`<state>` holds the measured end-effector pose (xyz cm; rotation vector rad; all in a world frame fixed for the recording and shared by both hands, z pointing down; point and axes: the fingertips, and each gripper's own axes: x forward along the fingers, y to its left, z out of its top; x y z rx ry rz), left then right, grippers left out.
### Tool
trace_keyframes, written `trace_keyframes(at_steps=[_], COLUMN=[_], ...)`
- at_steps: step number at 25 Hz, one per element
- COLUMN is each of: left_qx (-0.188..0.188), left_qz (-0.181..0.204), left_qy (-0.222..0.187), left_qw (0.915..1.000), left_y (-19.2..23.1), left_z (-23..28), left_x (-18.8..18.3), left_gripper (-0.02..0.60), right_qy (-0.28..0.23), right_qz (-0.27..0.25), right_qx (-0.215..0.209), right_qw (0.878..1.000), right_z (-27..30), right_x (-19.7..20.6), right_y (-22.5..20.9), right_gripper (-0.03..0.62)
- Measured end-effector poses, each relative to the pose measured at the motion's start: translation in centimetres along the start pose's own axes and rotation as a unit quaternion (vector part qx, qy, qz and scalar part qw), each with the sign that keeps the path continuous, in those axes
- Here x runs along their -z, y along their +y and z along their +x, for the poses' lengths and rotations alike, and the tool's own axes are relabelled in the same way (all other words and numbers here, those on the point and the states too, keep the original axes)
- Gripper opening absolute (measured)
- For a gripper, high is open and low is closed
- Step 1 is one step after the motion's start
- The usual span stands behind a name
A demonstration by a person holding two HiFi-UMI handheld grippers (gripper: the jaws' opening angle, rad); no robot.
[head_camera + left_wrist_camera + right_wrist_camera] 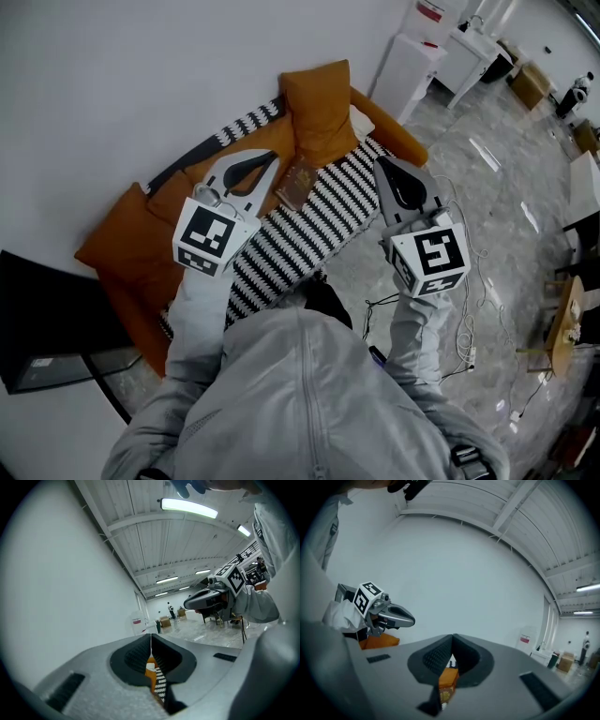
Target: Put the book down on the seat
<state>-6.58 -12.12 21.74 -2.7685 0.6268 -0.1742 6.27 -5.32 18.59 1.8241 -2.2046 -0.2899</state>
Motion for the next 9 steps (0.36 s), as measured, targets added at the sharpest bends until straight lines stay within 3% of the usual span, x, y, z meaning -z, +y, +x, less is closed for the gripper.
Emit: trace_keyframes(at_steps=[9], left_qx=[0.001], left_qz=[-0.007], left_qy=[0.004], left_qw=[1.0000], left_y=[0.42], left_z=[-0.06], left_x=[0.62], left_gripper=[0.028], right_qy=[0.000], right_qz=[0.004], right_qx=[-0.004], right_qw=[1.000], right_z=[0.82], right_x=[0.01], right_y=[0.07], right_gripper=[0.029])
